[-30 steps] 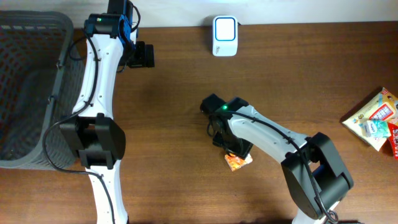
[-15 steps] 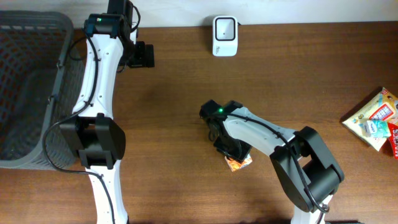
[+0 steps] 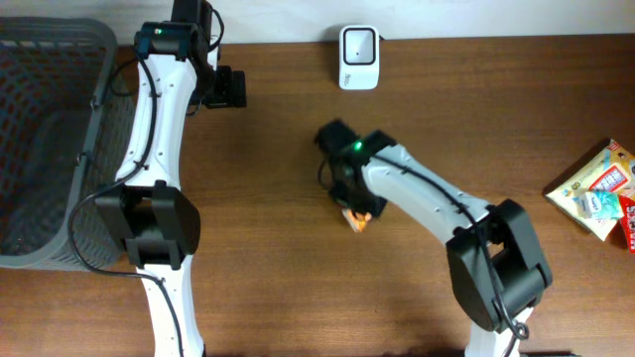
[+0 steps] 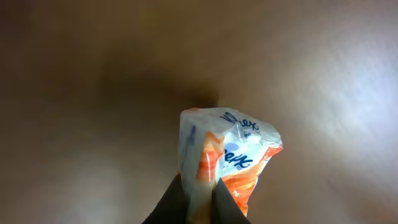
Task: Scan the item barcode
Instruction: 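Lift the orange pack toward the scanner with the right gripper, then release the orange pack near the scanner and withdraw the right gripper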
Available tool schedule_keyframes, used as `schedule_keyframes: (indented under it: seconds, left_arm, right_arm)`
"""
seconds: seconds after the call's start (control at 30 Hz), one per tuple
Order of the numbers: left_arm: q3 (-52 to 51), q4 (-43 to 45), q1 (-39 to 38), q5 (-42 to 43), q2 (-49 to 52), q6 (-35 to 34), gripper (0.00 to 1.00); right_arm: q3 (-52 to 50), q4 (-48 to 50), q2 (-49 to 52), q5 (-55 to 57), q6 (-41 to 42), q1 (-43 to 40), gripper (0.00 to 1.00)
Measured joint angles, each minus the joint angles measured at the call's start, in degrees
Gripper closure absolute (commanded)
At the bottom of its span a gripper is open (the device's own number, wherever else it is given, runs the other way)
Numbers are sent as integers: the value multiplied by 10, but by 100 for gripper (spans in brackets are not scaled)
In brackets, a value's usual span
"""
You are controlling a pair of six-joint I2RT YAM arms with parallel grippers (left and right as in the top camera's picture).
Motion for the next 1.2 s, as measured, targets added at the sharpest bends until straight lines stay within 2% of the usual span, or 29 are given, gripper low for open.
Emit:
schedule_keyframes:
  seconds: [0.1,0.3,0.33,0.43,0.6,0.67,0.7,0.73,0.87,1.0,1.2]
  left_arm:
    - [0,0,0,0,0,0,1]
    - [0,0,0,0,0,0,1]
    - [0,0,0,0,0,0,1]
    - [0,0,0,0,0,0,1]
    - [0,0,0,0,0,0,1]
    - [0,0,0,0,0,0,1]
    - [0,0,0,0,0,0,1]
    - [0,0,0,0,0,0,1]
    - [0,0,0,0,0,0,1]
    - [0,1,0,0,0,0,1]
    - [0,-4,0,21,0,-1,1]
  right_arm:
    - [14,107,0,-19,-56,-34,93]
    - [16,200,3,-49,-134,-61,50]
    - [16,198,5,-52,-145,-61,43]
    - [16,172,11,-55,-187,-61,30]
    - [19,94,12,-55,-229,-64,30]
    - [35,43,12,-56,-237,-79,27]
    - [51,16,12,-57,-238,-93,20]
    - [69,-6,11,-56,-241,-109,2]
    - [152,-98,-2,-56,-243,-206,2]
    - [172,-112,-21,-54,-244,-302,2]
    - [172,-125,-21,-57,-244,-358,2]
